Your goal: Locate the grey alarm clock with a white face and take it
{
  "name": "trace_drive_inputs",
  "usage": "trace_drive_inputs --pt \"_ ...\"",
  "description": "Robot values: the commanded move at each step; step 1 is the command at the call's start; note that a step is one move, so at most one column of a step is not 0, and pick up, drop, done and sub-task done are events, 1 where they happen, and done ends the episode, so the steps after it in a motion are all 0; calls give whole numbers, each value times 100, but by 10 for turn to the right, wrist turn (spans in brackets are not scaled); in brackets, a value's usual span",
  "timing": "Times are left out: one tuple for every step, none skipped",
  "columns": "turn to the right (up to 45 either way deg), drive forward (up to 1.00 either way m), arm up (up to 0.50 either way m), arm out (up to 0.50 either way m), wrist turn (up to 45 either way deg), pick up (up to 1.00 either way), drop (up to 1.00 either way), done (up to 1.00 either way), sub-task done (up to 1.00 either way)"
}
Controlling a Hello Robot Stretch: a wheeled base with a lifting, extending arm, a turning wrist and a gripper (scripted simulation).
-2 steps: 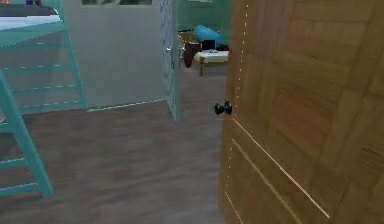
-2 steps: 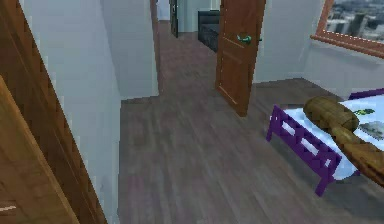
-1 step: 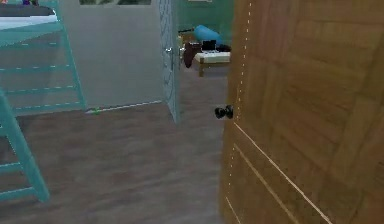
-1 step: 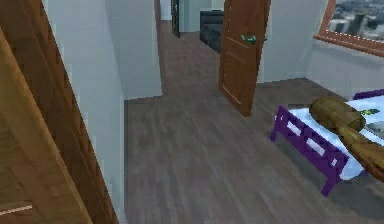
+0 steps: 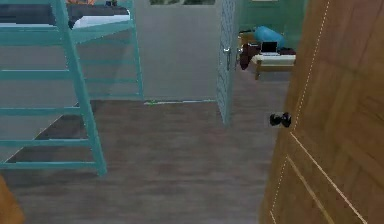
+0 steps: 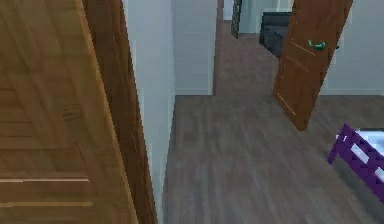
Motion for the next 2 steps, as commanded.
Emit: trace_drive_inputs --pt "0 100 0 0 0 0 0 0 0" --pt "0 30 0 0 0 0 0 0 0"
